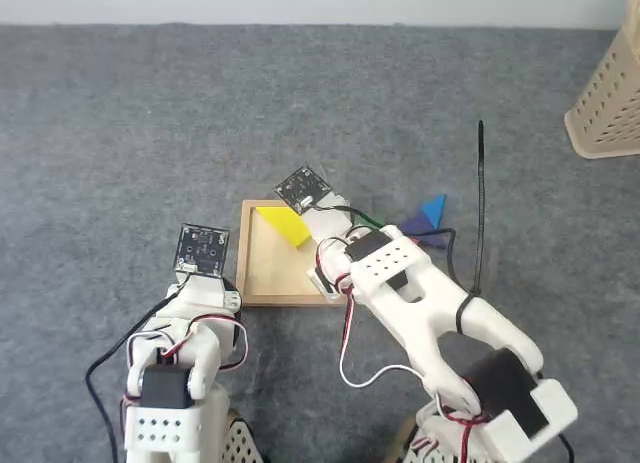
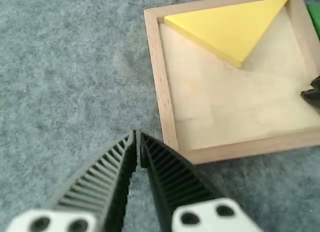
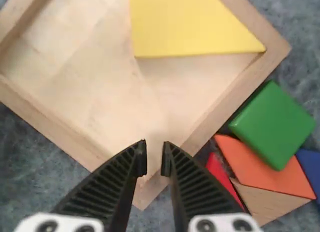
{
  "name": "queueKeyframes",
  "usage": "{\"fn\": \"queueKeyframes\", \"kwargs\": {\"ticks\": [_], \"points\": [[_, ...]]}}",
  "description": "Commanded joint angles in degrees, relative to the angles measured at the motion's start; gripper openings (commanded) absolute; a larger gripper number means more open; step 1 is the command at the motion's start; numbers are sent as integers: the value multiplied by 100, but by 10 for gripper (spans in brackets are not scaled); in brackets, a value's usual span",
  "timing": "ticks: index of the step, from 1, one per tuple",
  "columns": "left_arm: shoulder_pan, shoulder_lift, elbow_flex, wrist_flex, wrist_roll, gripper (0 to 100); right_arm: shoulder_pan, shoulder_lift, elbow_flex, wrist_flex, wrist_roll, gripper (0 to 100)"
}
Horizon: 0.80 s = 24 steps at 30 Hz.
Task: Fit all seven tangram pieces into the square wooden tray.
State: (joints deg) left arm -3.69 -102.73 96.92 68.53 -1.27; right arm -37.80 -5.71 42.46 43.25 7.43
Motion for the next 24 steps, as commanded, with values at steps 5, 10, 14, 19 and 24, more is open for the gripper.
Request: {"fn": "queueKeyframes", "kwargs": {"ticks": [5,10,14,19,24], "points": [[-26,-18,-31,26,53,11,180,-629,-149,356,-589,149],[-26,-18,-31,26,53,11,189,-796,-62,347,-589,149],[-26,-18,-31,26,53,11,189,-760,-35,312,-589,149],[-26,-18,-31,26,53,11,242,-295,-35,312,-580,151],[-26,-18,-31,26,53,11,488,-13,-62,119,-580,149]]}}
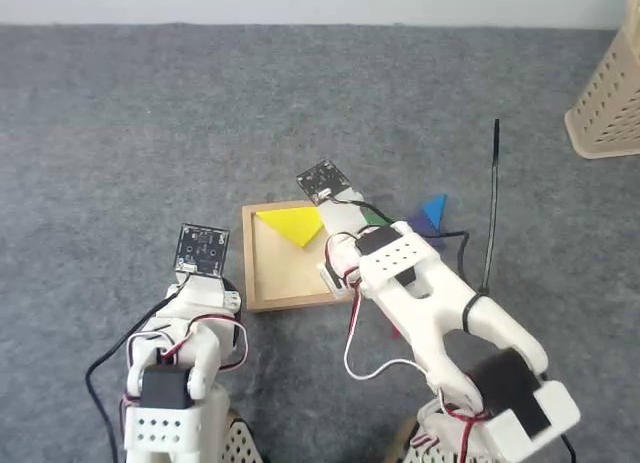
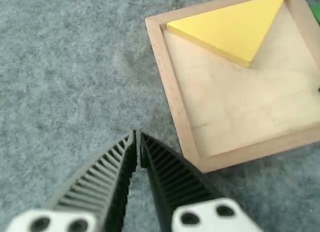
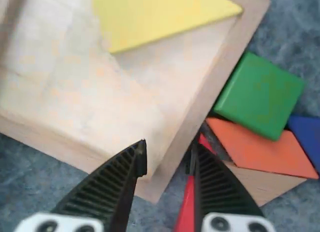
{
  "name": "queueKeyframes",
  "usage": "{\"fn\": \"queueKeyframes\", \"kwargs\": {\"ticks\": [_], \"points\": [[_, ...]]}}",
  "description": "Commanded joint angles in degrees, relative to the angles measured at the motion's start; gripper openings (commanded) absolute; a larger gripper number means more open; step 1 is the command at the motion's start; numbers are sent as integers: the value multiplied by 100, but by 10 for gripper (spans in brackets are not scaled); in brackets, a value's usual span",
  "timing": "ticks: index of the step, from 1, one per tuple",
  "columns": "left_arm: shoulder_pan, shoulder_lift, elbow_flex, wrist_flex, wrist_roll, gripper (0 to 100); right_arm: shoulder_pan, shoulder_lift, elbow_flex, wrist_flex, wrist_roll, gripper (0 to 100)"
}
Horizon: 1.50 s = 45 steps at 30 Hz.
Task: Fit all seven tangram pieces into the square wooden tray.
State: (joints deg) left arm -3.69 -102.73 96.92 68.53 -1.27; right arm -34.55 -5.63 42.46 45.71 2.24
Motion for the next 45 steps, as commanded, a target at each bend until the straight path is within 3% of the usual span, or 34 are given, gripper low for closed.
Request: {"fn": "queueKeyframes", "kwargs": {"ticks": [1,8,12,14,30,45], "points": [[-26,-18,-31,26,53,11,171,-13,-62,-127,-62,149],[-26,-18,-31,26,53,11,180,13,70,-84,-26,146],[-26,-18,-31,26,53,11,330,13,158,-75,-18,53],[-26,-18,-31,26,53,11,602,4,158,-75,-18,6],[-26,-18,-31,26,53,11,2738,-31,176,444,-35,6],[-26,-18,-31,26,53,11,1991,-611,360,673,343,46]]}}
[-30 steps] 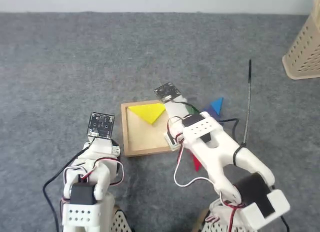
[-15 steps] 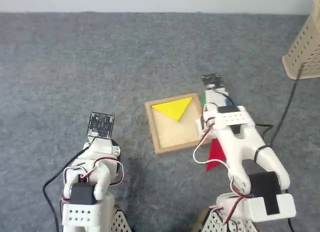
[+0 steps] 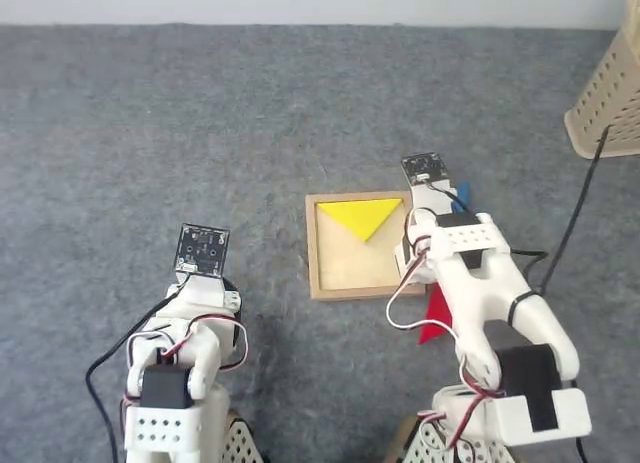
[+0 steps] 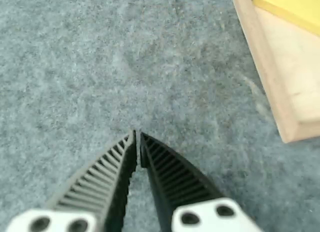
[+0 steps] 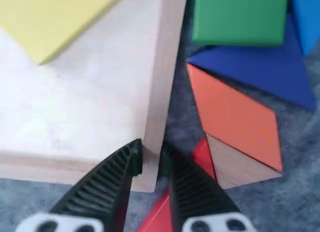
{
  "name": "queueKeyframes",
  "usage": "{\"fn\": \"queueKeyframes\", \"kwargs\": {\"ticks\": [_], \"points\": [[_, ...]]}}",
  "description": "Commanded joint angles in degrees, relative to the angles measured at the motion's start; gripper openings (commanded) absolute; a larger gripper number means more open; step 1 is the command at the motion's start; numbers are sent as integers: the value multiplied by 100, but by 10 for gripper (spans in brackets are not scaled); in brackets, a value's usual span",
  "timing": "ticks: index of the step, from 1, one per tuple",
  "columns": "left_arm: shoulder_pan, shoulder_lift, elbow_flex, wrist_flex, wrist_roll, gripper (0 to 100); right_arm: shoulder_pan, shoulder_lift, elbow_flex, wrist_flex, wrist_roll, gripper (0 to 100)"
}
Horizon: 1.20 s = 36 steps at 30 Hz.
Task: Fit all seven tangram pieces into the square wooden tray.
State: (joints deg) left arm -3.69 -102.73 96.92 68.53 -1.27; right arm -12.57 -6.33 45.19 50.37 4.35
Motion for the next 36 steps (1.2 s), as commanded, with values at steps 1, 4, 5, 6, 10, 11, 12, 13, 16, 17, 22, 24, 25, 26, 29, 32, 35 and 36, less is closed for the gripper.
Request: {"fn": "queueKeyframes", "kwargs": {"ticks": [1,4,5,6,10,11,12,13,16,17,22,24,25,26,29,32,35,36], "points": [[-26,-18,-31,26,53,11,-215,-752,132,277,132,50],[-26,-18,-31,26,53,11,-295,-1376,264,470,141,66],[-26,-18,-31,26,53,11,-312,-1569,325,488,141,70],[-26,-18,-31,26,53,11,-347,-1754,387,488,141,71],[-26,-18,-31,26,53,11,-347,-2352,598,453,141,71],[-35,-18,-31,26,53,11,-338,-2440,624,479,149,73],[-26,-18,-31,26,53,11,-356,-2501,668,497,149,78],[-26,-18,-31,26,53,11,-382,-2519,703,514,158,85],[-26,-18,-31,26,53,11,-444,-2475,774,629,589,115],[-26,-18,-31,26,53,11,-488,-2422,782,708,730,128],[-26,-18,-31,26,53,11,-760,-2009,756,787,897,145],[-26,-18,-31,26,53,11,-611,-1991,563,813,941,147],[-26,-18,-31,26,53,11,-453,-1991,422,831,958,148],[-26,-18,-31,26,53,11,-277,-1982,237,840,1046,148],[-26,-18,-31,26,53,11,180,-1745,-404,1288,1829,148],[-26,-18,-31,26,53,11,497,-1200,-993,1798,2532,149],[-26,-18,-31,26,53,11,725,-699,-1433,1736,3024,149],[-26,-18,-31,26,53,11,769,-532,-1556,1692,3305,149]]}}
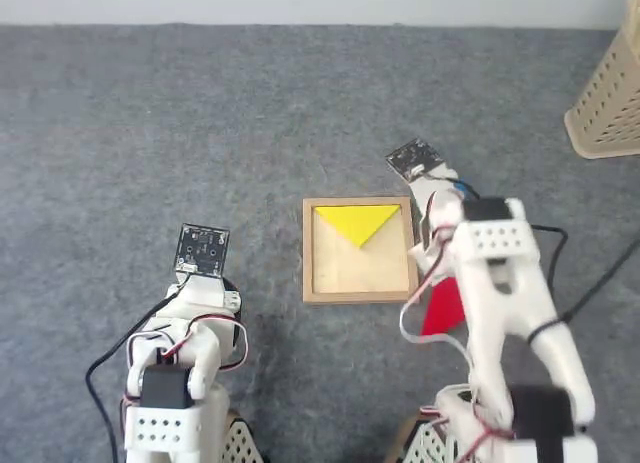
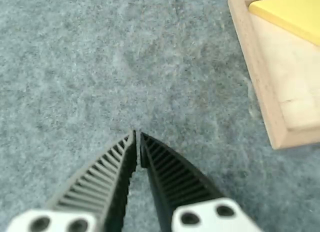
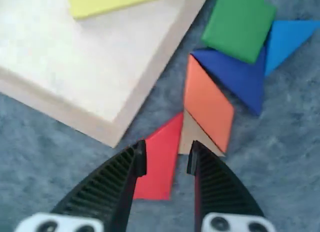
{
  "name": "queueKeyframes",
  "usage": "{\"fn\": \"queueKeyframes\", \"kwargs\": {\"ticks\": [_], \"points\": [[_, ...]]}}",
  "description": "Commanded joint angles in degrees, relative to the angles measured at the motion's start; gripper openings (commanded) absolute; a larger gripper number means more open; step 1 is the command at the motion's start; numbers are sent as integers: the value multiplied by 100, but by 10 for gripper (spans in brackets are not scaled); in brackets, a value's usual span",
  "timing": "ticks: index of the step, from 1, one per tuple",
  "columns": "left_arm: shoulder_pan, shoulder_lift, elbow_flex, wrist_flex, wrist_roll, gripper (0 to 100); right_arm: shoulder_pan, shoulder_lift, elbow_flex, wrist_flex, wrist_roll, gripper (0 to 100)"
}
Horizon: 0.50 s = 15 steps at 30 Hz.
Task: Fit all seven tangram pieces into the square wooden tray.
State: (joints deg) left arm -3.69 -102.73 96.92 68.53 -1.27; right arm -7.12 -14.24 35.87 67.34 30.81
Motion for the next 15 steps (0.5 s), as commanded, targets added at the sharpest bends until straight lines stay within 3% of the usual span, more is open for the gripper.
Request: {"fn": "queueKeyframes", "kwargs": {"ticks": [1,6,15], "points": [[-26,-18,-31,26,53,11,259,418,-747,-31,949,149],[-26,-18,-31,26,53,11,207,1077,-1046,-171,1873,224],[-26,-18,-31,26,53,11,180,2132,-1099,-936,2092,245]]}}
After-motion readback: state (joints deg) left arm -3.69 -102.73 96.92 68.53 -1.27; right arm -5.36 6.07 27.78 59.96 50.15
